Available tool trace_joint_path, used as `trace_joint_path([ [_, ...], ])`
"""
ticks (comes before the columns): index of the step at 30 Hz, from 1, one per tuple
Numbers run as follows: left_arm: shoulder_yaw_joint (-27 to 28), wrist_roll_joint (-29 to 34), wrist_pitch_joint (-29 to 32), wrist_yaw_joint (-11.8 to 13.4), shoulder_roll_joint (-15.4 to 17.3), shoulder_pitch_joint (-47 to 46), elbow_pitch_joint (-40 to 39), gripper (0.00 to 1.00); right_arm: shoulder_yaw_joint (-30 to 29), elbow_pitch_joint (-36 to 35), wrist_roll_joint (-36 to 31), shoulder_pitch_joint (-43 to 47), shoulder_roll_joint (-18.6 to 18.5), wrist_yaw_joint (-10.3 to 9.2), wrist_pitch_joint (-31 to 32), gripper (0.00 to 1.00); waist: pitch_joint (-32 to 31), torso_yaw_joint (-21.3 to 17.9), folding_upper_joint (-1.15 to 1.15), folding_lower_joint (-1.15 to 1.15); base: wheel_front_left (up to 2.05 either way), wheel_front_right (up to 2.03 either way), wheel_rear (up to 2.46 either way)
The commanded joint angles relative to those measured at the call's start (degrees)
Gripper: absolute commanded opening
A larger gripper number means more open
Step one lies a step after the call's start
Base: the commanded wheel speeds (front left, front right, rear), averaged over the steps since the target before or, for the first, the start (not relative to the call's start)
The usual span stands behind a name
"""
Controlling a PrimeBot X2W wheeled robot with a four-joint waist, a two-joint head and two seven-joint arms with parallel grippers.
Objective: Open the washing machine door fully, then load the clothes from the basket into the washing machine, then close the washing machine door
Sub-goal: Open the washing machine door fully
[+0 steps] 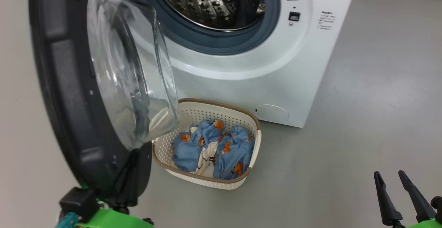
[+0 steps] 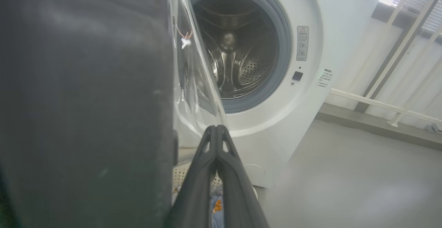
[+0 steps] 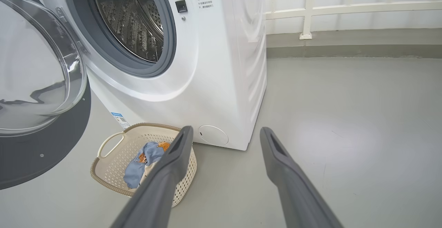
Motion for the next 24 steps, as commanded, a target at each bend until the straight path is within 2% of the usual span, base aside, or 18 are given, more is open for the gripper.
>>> trace_joint_path([
  [1, 3.5, -0.3, -0.1, 1.1, 1.9, -0.5, -1.4, 0.00, 1.3, -1.3, -0.5, -1.2, -1.4, 0.17, -0.7, 1.00, 0.2, 0.9, 0.00, 0.00, 0.00, 0.00, 0.00],
  [14, 11.6, -2.5, 0.0, 5.1, 6.3, 0.0, -1.0, 0.00, 1.7, -1.4, -0.5, -1.8, -1.8, 0.17, -0.7, 1.00, 1.3, 2.8, 0.00, 0.00, 0.00, 0.00, 0.00],
  [24, 17.1, -4.1, -0.2, 5.1, 9.6, -3.6, 3.8, 0.00, 1.6, -1.8, -0.6, -2.7, -2.3, 0.17, -0.7, 1.00, 3.8, 2.8, 0.00, 0.00, 0.00, 0.00, 0.00],
])
